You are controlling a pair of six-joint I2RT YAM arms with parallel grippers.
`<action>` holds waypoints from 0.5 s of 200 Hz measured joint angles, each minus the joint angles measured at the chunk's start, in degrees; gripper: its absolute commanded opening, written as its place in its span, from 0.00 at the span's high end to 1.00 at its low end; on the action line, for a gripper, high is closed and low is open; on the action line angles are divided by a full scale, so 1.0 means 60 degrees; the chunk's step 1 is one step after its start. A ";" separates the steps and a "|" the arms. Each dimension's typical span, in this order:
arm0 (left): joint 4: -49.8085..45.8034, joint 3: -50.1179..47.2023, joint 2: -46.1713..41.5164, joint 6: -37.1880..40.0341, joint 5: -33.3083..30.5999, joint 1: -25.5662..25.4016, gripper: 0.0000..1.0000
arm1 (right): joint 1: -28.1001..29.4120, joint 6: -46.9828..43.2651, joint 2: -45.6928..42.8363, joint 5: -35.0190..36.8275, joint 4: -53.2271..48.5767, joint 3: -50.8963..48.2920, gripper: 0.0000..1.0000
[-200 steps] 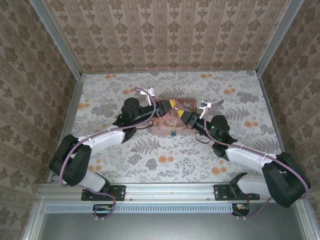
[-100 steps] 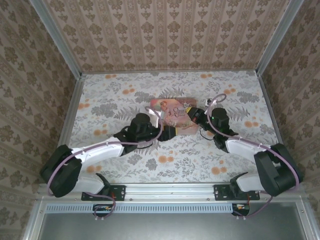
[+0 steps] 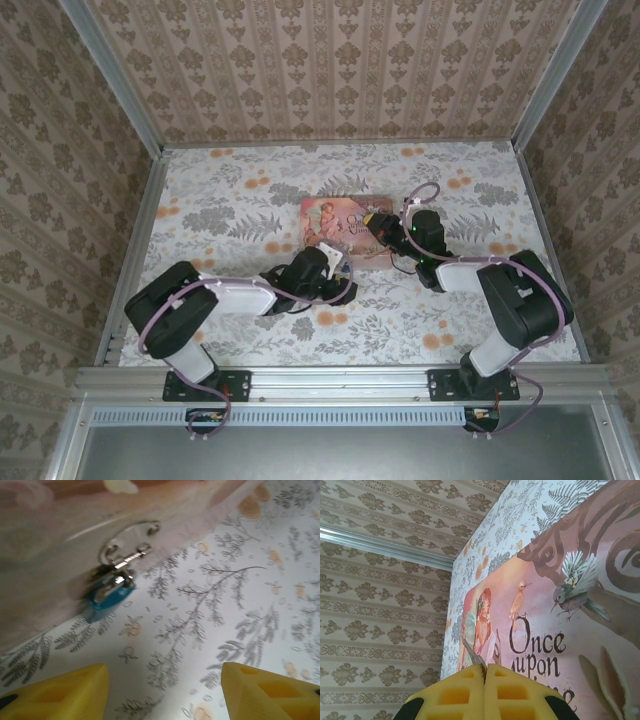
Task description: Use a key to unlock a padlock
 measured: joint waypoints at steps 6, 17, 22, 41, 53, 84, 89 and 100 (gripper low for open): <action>0.0098 0.0025 0.0102 0.0076 -0.0095 0.0000 0.38 | -0.0018 0.0025 0.0051 -0.0004 0.0062 0.0000 1.00; 0.0288 0.0058 0.0288 0.0200 -0.0240 0.0000 0.39 | -0.0069 0.0084 0.0175 -0.0015 0.0186 0.0000 1.00; 0.0397 0.0073 0.0364 0.0251 -0.0295 0.0000 0.39 | -0.0091 0.0120 0.0233 -0.0022 0.0229 0.0004 1.00; 0.0780 0.0168 0.0714 0.0393 -0.0477 0.0018 0.39 | -0.0157 0.0266 0.0444 -0.0080 0.0455 0.0015 1.00; 0.1013 0.0186 0.0896 0.0441 -0.0590 0.0018 0.40 | -0.0186 0.0313 0.0495 -0.0131 0.0583 0.0033 1.00; 0.1494 0.0186 0.1140 0.0561 -0.0834 0.0040 0.41 | -0.0186 0.0368 0.0546 -0.0208 0.0670 0.0036 1.00; 0.1577 0.0186 0.1184 0.0579 -0.0856 0.0066 0.41 | -0.0186 0.0372 0.0557 -0.0208 0.0674 0.0036 1.00; 0.1723 0.0186 0.1268 0.0619 -0.0900 0.0106 0.41 | -0.0186 0.0401 0.0561 -0.0211 0.0685 0.0036 1.00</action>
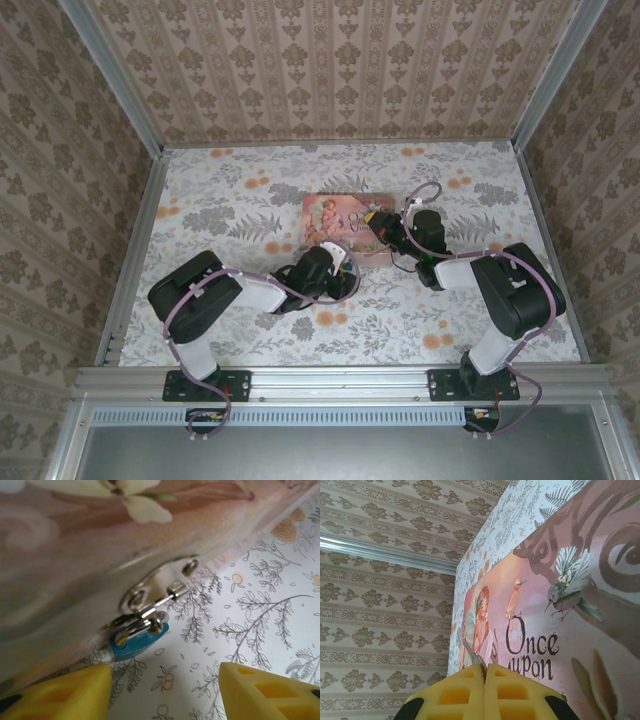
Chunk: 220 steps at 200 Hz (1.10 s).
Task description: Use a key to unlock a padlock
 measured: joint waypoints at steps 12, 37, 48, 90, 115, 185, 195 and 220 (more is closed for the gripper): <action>0.0171 0.0000 0.0076 0.0033 -0.0033 0.0040 0.41 | -0.0007 0.0029 0.0004 0.0000 0.0000 0.0000 1.00; 0.0441 0.0033 0.0226 0.0069 -0.0058 0.0102 0.41 | -0.0040 0.0040 0.0022 0.0000 0.0025 0.0000 1.00; 0.0503 0.0069 0.0273 0.0066 -0.0055 0.0120 0.41 | -0.0055 0.0069 0.0047 0.0000 0.0073 0.0000 1.00; 0.1122 0.0124 0.0342 -0.0240 0.0528 0.0459 0.41 | -0.0062 0.0069 0.0117 0.0000 0.0229 0.0000 1.00; 0.1523 0.0160 0.0342 -0.0652 0.1100 0.0714 0.41 | -0.0062 0.0073 0.0168 -0.0004 0.0328 0.0004 1.00; 0.1865 0.0448 0.0758 -0.1271 0.1807 0.0991 0.41 | -0.0098 0.0109 0.0357 -0.0007 0.0605 0.0080 1.00; 0.1916 0.0463 0.0820 -0.1275 0.1807 0.0991 0.41 | -0.0102 0.0113 0.0357 -0.0007 0.0612 0.0080 1.00; 0.1963 0.0484 0.0914 -0.1275 0.1770 0.0976 0.40 | -0.0102 0.0113 0.0361 -0.0007 0.0630 0.0080 1.00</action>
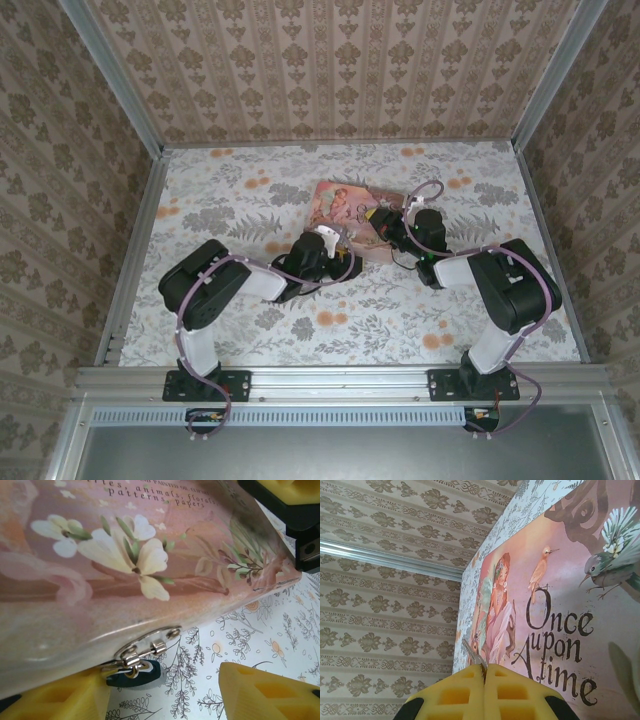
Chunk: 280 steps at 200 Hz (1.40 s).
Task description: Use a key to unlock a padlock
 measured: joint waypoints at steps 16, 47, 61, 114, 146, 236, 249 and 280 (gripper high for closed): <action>0.0000 0.0029 0.0098 0.0000 -0.0004 0.0000 0.40 | 0.0000 0.0011 0.0018 -0.0007 0.0036 0.0000 1.00; 0.0004 0.0178 0.0262 -0.0018 0.0051 0.0000 0.40 | 0.0000 0.0033 0.0073 -0.0029 0.0127 0.0007 1.00; 0.0091 0.0197 0.0299 -0.0157 0.0160 0.0007 0.40 | 0.0000 0.0058 0.0095 -0.0029 0.0186 0.0007 1.00; 0.1064 -0.0106 0.0423 -0.1370 0.0616 0.0149 0.40 | -0.0004 0.0175 0.0164 -0.0033 0.0353 0.0007 1.00; 0.2124 -0.0266 0.0787 -0.2102 0.0841 0.0295 0.41 | -0.0004 0.0178 0.0168 -0.0033 0.0357 0.0007 1.00; 0.2962 -0.0747 0.0703 -0.2903 0.0889 0.0229 0.41 | -0.0004 0.0211 0.0233 -0.0062 0.0474 0.0007 1.00; 0.2976 -0.0776 0.0572 -0.2900 0.0863 0.0175 0.41 | -0.0004 0.0211 0.0291 -0.0062 0.0608 0.0007 1.00; 0.3537 -0.0729 0.0532 -0.2954 0.0787 0.0178 0.41 | -0.0004 0.0277 0.0426 -0.0138 0.0900 0.0007 1.00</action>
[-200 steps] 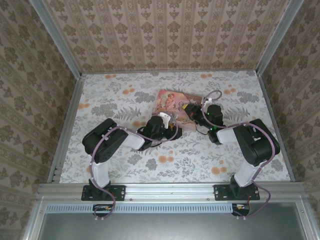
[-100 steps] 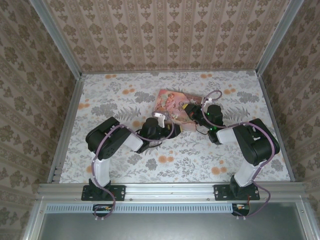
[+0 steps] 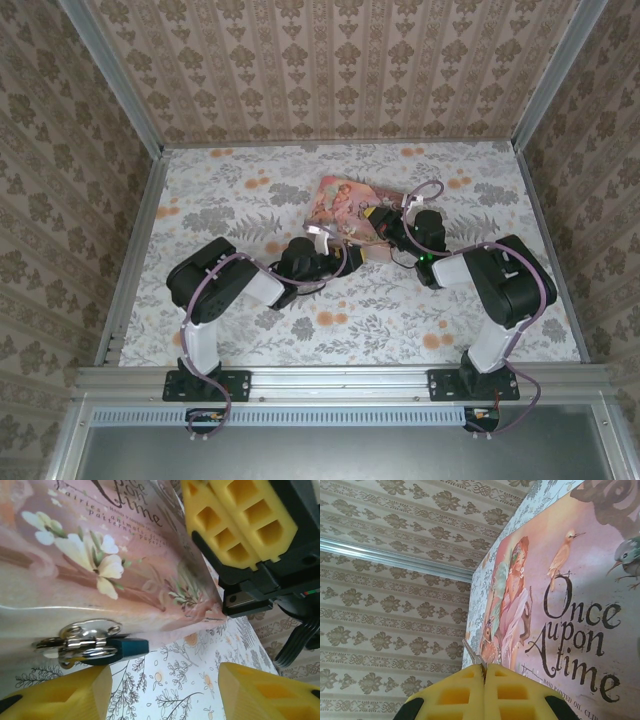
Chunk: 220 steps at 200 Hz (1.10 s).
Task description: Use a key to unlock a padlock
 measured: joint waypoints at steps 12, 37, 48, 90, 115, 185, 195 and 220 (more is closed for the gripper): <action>0.0157 0.0029 0.0109 -0.0051 -0.0033 0.0000 0.41 | 0.0000 0.0000 0.0029 -0.0004 0.0091 0.0000 1.00; 0.0364 0.0131 0.0463 -0.0135 -0.0102 0.0011 0.41 | 0.0000 0.0004 0.0062 -0.0007 0.0157 0.0000 1.00; 0.0397 0.0186 0.0619 -0.0193 -0.0131 0.0033 0.41 | 0.0000 0.0004 0.0069 -0.0033 0.0175 0.0000 1.00; 0.0488 0.0240 0.1009 -0.0339 -0.0331 0.0219 0.40 | -0.0018 0.0004 0.0073 -0.0066 0.0193 0.0000 1.00; 0.0619 0.0240 0.1053 -0.0441 -0.0357 0.0259 0.40 | -0.0036 0.0004 0.0073 -0.0069 0.0193 0.0000 1.00; 0.0823 0.0244 0.1242 -0.0630 -0.0364 0.0324 0.59 | -0.0055 0.0044 0.0087 -0.0073 0.0215 0.0000 1.00; 0.0827 0.0244 0.1271 -0.0645 -0.0368 0.0331 0.61 | -0.0055 0.0051 0.0091 -0.0073 0.0222 0.0000 1.00; 0.0831 0.0291 0.1348 -0.0688 -0.0353 0.0382 0.67 | -0.0066 0.0131 0.0113 -0.0080 0.0277 0.0000 1.00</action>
